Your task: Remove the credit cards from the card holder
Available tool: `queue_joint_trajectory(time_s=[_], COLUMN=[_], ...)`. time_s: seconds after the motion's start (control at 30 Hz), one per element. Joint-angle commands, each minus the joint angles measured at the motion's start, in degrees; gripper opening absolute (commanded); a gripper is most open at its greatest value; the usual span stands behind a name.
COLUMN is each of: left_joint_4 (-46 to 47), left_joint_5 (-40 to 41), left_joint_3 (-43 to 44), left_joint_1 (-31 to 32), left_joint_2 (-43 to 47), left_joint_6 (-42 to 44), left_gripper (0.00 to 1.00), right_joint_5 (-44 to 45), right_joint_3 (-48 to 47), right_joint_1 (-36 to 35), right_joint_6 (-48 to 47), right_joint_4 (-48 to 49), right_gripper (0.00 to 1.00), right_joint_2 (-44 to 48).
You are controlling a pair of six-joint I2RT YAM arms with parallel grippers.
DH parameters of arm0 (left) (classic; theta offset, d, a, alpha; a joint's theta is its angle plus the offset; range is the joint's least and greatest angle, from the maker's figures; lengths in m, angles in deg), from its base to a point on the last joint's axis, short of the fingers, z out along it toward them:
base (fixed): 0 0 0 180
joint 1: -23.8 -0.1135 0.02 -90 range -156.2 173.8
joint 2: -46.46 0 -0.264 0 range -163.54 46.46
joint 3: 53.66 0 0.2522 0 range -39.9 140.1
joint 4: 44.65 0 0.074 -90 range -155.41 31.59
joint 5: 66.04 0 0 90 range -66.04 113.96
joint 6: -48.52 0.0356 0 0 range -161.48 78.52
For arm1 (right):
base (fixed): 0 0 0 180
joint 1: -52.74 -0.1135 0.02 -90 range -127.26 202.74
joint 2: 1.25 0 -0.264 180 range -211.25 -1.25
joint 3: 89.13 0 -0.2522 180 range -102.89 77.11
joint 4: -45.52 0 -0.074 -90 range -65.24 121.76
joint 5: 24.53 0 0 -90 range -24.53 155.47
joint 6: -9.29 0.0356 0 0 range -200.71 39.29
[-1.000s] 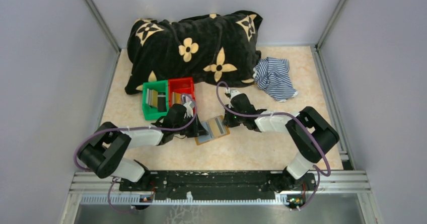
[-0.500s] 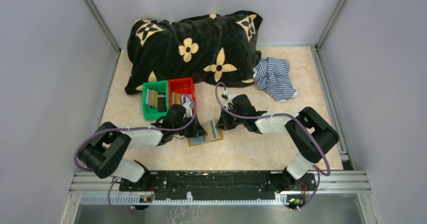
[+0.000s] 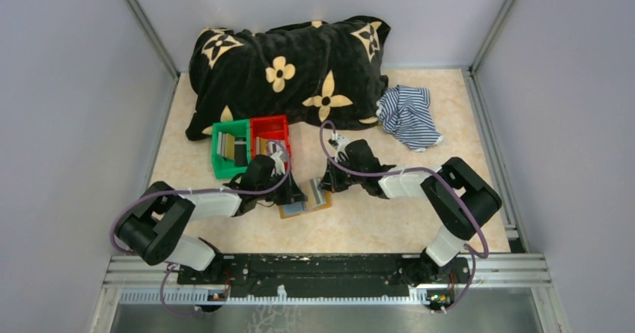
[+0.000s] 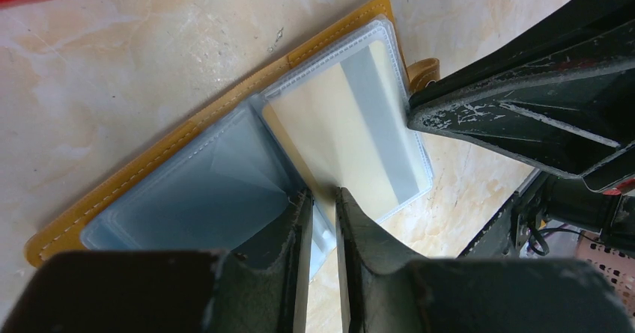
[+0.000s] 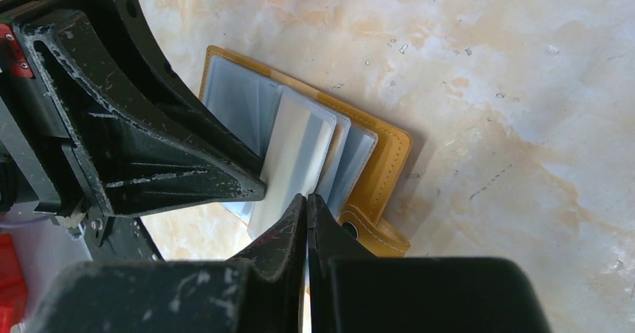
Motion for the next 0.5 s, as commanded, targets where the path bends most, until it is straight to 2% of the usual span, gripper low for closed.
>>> queue_joint_trajectory(time_s=[0.0,0.1,0.2,0.47], left_joint_4=[-1.44,-1.27,-1.01,-1.38], left_joint_5=[0.79,0.5,0.29,0.3], left_joint_3=[-1.32,-1.29,-1.26,-0.97], left_joint_1=[-0.33,-0.37,-0.43,-0.54], left_joint_2=[-0.31,-0.7,-0.87,-0.62], left_joint_6=[1.03,1.17,1.17,1.48], left_gripper=[0.24,0.24,0.24,0.24], right_joint_5=[-5.32,-6.14,-6.53,-7.41], right_joint_3=[-0.74,-0.91,-0.92,-1.58], right_joint_1=[-1.14,-1.43,-1.54,-2.14], right_joint_6=[1.79,2.11,2.29,2.72], right_joint_4=[5.08,5.76,6.25,6.96], right_gripper=[0.05,0.19,0.28,0.34], right_joint_2=[-1.8,-2.99,-3.38,-4.15])
